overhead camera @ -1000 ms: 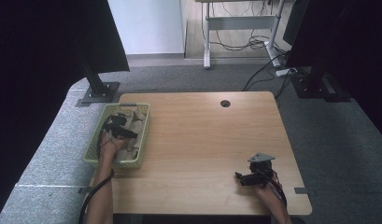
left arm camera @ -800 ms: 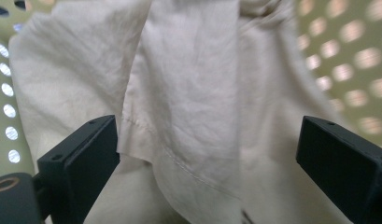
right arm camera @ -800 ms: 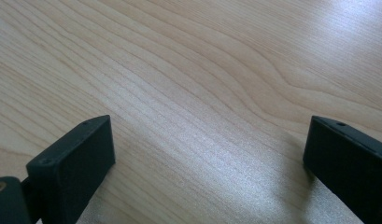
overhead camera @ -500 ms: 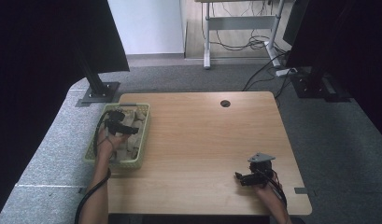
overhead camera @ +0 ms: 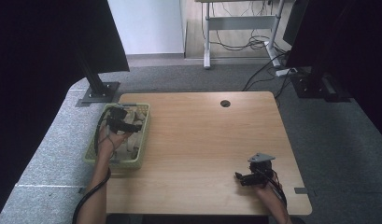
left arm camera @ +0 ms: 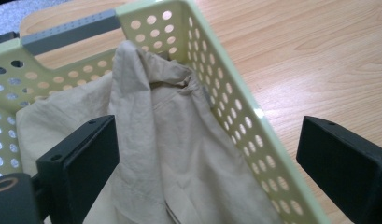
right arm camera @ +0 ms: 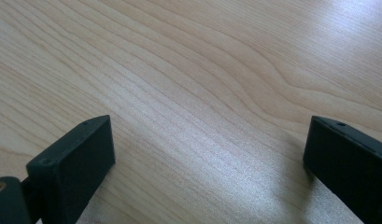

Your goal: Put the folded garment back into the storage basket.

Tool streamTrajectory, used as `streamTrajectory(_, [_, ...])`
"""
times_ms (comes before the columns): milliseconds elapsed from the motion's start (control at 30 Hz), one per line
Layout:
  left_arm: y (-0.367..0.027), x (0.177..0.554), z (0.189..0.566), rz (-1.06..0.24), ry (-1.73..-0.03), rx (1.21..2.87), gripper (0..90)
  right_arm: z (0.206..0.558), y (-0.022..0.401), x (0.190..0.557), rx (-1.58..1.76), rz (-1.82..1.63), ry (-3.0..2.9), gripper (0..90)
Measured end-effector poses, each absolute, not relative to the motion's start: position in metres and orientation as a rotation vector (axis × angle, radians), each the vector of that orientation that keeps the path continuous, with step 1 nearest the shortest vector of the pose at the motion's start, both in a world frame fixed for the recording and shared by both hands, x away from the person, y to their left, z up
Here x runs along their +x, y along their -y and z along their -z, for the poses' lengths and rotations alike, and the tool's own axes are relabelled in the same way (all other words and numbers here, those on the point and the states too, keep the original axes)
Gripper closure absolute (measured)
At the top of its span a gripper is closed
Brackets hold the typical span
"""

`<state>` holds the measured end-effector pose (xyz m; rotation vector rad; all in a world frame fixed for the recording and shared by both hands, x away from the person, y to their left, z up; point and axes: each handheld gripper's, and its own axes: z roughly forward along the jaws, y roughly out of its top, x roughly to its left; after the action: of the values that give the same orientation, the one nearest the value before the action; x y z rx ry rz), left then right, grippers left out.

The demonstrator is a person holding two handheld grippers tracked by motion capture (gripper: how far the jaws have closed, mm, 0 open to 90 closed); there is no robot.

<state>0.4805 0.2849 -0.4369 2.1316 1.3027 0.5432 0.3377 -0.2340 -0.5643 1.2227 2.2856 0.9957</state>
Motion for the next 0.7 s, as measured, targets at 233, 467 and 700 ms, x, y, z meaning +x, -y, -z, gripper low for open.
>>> streamTrajectory(233, [-0.274,0.476,0.430,-0.525,-1.253,2.130,5.5,0.564,0.234,0.338,1.223,-0.996,-2.286,1.8])
streamTrajectory(467, [-0.261,0.470,0.423,-0.536,-1.205,2.128,5.4,0.564,0.234,0.338,1.223,-0.995,-2.286,1.7])
streamTrajectory(700, [-0.246,0.459,0.414,-0.535,-1.150,2.115,5.6,0.564,0.234,0.338,1.222,-0.995,-2.287,1.6])
